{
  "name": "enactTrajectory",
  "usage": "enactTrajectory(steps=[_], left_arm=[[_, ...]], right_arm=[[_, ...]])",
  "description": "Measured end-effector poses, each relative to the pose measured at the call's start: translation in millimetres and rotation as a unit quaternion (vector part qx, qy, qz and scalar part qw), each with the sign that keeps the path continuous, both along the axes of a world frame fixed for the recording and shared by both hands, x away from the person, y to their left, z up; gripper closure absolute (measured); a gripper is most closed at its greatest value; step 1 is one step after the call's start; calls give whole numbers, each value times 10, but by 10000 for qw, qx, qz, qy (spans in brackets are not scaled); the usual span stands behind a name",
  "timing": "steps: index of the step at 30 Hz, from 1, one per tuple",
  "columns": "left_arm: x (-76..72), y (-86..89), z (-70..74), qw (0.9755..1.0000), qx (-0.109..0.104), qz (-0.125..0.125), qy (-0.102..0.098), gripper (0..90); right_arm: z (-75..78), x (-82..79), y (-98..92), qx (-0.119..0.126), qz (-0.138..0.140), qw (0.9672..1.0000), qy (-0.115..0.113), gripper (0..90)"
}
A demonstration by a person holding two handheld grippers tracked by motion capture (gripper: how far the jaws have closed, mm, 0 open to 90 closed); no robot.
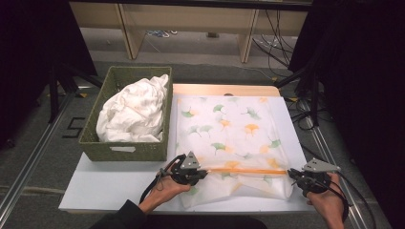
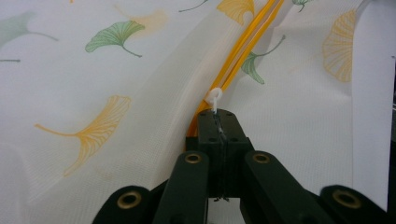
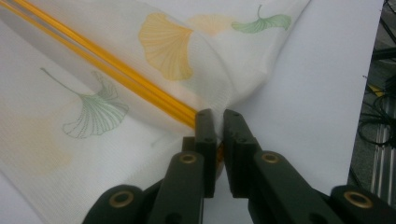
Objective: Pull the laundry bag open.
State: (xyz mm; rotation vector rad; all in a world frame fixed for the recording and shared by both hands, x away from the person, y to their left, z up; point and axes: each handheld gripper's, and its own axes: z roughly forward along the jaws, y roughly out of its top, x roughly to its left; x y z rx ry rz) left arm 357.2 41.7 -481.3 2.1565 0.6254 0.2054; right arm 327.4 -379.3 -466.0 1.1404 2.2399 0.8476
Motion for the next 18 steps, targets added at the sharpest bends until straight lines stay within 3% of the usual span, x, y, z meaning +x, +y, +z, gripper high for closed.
enactTrajectory(steps=[10, 16, 18], left_arm=[[-26, 107, -2, 9998, -35, 159, 73, 891], [-43, 201, -4, 9999, 62, 140, 42, 891], [-58, 245, -2, 9997, 7, 208, 97, 891]], right_arm=[[-12, -1, -18, 25, -59, 10000, 43, 862], [-20, -3, -59, 49, -183, 9998, 98, 862], [-24, 10, -71, 22, -106, 9999, 24, 862]])
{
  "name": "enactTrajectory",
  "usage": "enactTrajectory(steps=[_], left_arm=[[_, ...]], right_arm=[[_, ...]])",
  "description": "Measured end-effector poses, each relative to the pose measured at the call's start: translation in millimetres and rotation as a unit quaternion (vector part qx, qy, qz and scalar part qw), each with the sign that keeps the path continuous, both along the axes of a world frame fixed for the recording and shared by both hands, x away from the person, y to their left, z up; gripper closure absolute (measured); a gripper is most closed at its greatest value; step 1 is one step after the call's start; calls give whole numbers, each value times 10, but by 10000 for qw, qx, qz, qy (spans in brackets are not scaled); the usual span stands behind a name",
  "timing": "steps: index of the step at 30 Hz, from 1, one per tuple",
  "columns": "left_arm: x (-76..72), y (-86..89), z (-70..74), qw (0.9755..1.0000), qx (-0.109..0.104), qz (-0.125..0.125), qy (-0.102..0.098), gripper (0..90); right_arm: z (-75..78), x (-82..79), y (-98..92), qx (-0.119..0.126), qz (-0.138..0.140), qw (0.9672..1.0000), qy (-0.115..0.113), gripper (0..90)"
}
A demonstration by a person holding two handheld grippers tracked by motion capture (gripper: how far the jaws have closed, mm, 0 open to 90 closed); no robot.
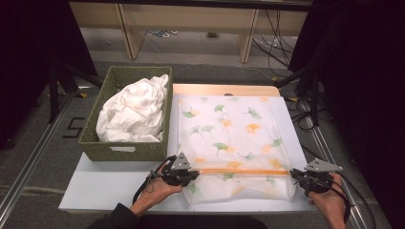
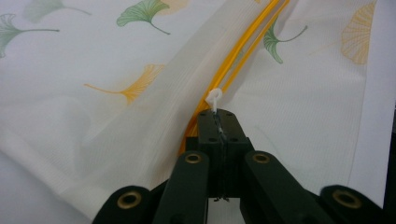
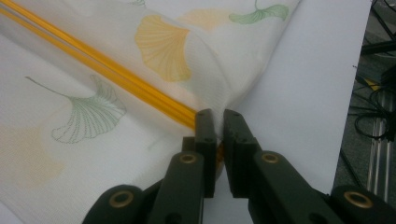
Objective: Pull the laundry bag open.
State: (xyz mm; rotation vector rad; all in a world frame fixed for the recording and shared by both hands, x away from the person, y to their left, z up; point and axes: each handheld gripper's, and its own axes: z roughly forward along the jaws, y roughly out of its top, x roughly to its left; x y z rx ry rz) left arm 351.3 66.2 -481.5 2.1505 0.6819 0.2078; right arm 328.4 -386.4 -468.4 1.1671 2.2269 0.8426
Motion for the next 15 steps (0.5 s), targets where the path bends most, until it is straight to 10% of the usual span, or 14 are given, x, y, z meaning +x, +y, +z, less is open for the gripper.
enactTrajectory(steps=[15], left_arm=[[-37, 141, -40, 9998, 122, 125, 24, 891]], right_arm=[[-10, -5, -48, 19, -113, 9999, 43, 861]])
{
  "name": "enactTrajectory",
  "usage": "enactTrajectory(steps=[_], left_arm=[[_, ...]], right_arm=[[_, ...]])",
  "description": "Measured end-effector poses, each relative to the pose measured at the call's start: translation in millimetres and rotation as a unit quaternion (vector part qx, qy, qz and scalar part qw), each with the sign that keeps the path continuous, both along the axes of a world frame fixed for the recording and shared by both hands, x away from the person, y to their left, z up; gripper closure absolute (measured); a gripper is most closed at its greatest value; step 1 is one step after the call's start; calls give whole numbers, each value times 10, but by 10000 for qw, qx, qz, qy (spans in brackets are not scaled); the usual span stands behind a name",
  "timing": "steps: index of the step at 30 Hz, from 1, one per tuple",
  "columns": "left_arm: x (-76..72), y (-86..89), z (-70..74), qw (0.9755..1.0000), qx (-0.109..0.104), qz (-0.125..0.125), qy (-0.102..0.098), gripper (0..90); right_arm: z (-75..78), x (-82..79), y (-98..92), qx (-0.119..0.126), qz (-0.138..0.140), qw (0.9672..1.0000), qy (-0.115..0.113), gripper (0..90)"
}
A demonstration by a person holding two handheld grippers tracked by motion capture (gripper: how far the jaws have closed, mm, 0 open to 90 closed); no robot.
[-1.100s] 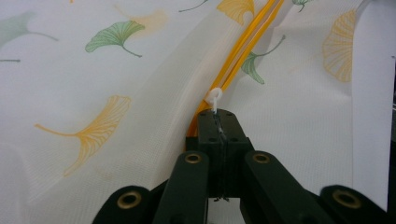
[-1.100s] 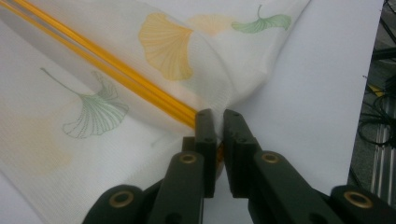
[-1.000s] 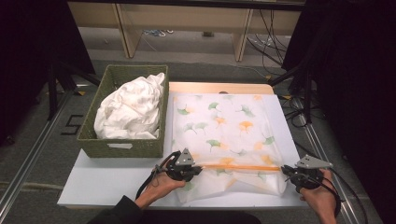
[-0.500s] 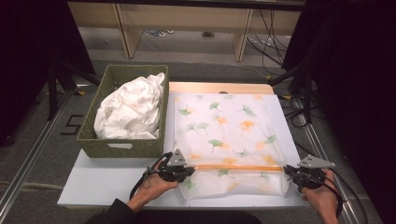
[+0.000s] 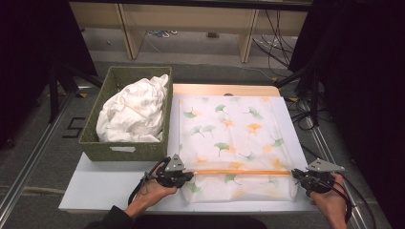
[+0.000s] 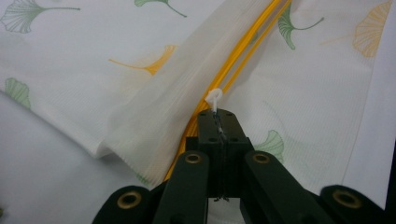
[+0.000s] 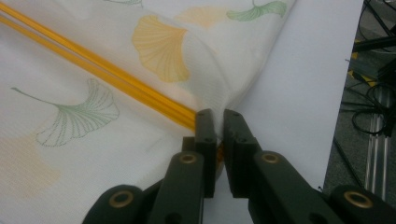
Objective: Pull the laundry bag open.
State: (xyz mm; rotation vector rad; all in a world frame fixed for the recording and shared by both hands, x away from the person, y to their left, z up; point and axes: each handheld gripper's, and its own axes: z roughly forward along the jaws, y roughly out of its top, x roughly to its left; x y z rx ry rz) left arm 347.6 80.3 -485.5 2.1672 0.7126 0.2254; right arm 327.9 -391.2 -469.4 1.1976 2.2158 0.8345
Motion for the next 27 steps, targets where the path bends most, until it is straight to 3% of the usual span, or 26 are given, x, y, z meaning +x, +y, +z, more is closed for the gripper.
enactTrajectory(steps=[1, 3, 4, 6, 7, 9, 12, 19, 22, 23, 27], left_arm=[[-6, 23, 4, 10000, 12, -27, -5, 891], [-11, 34, -6, 10000, -55, 63, 38, 891], [-15, 52, -1, 10000, 9, 72, 21, 891], [-19, 85, -9, 10000, -2, 81, 41, 891], [-29, 116, -11, 9999, 46, 96, 57, 891], [-30, 140, -16, 9998, 129, 125, 24, 891], [-29, 166, -25, 9999, 90, 128, 37, 891], [-51, 335, -44, 9990, 229, 386, 57, 891], [-56, 359, -48, 9991, 204, 367, 62, 890], [-61, 357, -48, 9990, 214, 389, 53, 890], [-72, 351, -45, 9990, 209, 393, 77, 888]], right_arm=[[15, -10, -1, 32, -81, 9999, 103, 861], [5, -5, -8, 24, -48, 10000, 37, 862], [-6, 1, -9, 37, -25, 10000, -11, 861], [-7, -12, -8, 50, -116, 9999, 46, 861], [-12, 9, -24, -61, 1, 10000, -37, 861], [-17, 1, -17, 5, -61, 10000, 34, 861], [-15, 0, -19, 23, -71, 10000, 46, 861], [-24, 2, -26, -1, -36, 10000, 62, 861], [-26, 4, -33, -20, -6, 10000, 71, 861], [-29, 3, -11, 110, -54, 9998, 153, 861], [-32, -7, -14, 10, -97, 9999, 109, 859]])
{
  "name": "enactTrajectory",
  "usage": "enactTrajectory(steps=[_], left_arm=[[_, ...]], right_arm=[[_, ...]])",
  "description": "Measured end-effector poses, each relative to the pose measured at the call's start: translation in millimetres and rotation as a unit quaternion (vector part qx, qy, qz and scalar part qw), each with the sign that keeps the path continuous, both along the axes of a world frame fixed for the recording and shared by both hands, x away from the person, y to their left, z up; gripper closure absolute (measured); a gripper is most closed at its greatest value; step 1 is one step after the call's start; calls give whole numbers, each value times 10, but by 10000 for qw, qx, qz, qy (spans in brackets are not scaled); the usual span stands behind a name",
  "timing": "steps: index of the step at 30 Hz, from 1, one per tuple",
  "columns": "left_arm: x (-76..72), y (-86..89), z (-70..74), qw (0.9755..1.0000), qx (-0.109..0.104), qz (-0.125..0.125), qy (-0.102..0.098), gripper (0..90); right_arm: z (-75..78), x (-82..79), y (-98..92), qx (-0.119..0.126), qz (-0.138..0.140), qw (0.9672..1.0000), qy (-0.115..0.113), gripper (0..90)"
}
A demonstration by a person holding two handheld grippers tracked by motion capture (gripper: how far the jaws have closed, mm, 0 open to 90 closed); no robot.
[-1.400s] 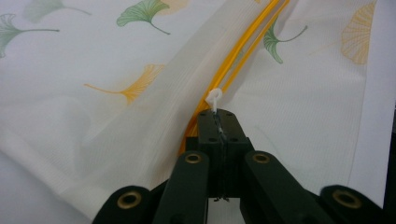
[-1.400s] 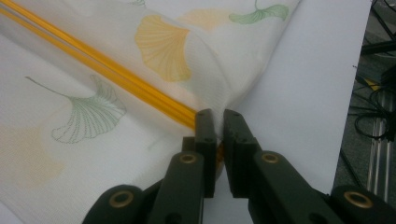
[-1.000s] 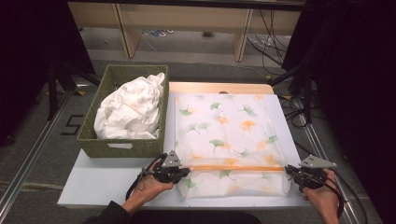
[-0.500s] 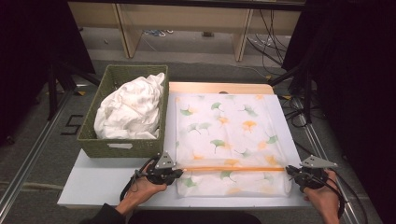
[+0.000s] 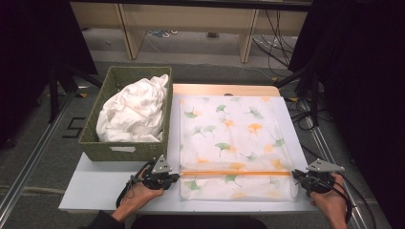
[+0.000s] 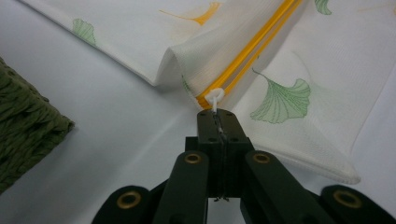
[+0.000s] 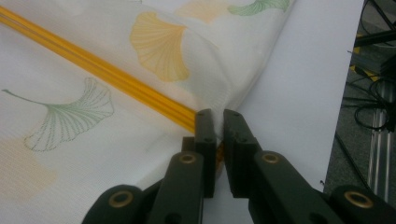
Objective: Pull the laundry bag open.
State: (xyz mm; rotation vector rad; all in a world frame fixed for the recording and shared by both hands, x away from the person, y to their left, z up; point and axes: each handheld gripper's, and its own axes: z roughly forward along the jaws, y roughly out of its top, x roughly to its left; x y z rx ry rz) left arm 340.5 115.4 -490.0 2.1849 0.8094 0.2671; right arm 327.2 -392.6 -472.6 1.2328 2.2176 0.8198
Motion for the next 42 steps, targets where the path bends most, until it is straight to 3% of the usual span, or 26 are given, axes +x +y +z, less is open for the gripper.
enactTrajectory(steps=[1, 3, 6, 8, 9, 10, 11, 13, 14, 15, 16, 17, 19, 21, 22, 24, 25, 27, 28, 34, 35, 37, 38, 42], left_arm=[[0, 0, 0, 10000, -15, 5, 5, 887], [-2, -9, 3, 10000, -65, 10, 29, 884], [7, -21, 0, 10000, -12, -29, -3, 881], [5, -27, 1, 10000, -50, -45, 12, 880], [5, -25, 4, 10000, -21, -71, 1, 879], [1, -35, -1, 10000, -52, -55, 26, 871], [-8, -44, 0, 10000, -63, -40, 36, 862], [-6, -52, -9, 9999, -72, -66, 50, 859], [-8, -55, -6, 10000, -32, -88, 36, 846], [-8, -55, -6, 10000, -32, -88, 36, 838], [-1, -56, -4, 9999, 4, -111, 20, 829], [-1, -56, -4, 9999, 4, -111, 20, 812], [-2, -54, 3, 10000, 10, -77, 36, 782], [0, -45, 13, 9998, -148, -48, 89, 693], [4, -37, 25, 9999, -120, -52, 81, 612], [11, -11, 58, 9999, -136, -50, 0, 547], [11, -11, 58, 9999, -136, -50, 0, 507], [-4, 3, 74, 9998, -175, 34, 21, 477], [-26, 12, 89, 9997, -239, 55, 42, 420], [-81, 26, 130, 9996, -261, 68, -35, 352], [-81, 33, 139, 9997, -228, 50, -77, 346], [-90, 36, 157, 9996, -267, 63, -83, 339], [-91, 45, 186, 9995, -275, 68, -123, 337], [-100, 52, 218, 9994, -304, 71, -145, 329]], right_arm=[[1, 15, -17, -41, 65, 9999, -99, 857], [-2, -4, 5, 55, -42, 10000, 23, 854], [0, 10, -15, -103, 17, 9999, -42, 821], [-5, 14, -13, -62, 26, 10000, -42, 809], [-12, 5, -1, -40, 5, 10000, 77, 791], [-1, 5, -2, -65, -53, 9999, 79, 748], [-16, 27, -20, -123, 84, 9999, -37, 711], [-14, 28, -16, -77, 24, 10000, -26, 666], [-4, 21, 15, -45, -70, 9999, 61, 596], [-4, 21, 15, -45, -70, 9999, 61, 596], [16, 13, 55, -107, -90, 9999, -24, 529], [32, 16, 81, -122, -95, 9998, -102, 504], [68, 5, 128, -25, -165, 9999, -39, 484], [114, -5, 221, 6, -20, 9997, -261, 449], [138, 9, 309, 30, 355, 9990, -267, 417], [140, -5, 415, 68, 476, 9987, -190, 396], [138, 15, 451, 15, 675, 9974, -242, 380], [137, 20, 502, 38, 744, 9970, -219, 370], [133, 34, 601, -2, 912, 9957, -172, 349], [122, 89, 820, -88, 1195, 9928, -82, 310], [126, 93, 883, -117, 1197, 9927, 35, 309], [128, 131, 956, -246, 1295, 9913, -34, 302], [137, 158, 1044, -268, 1302, 9911, 70, 296], [117, 200, 1118, -434, 1438, 9886, 124, 291]])
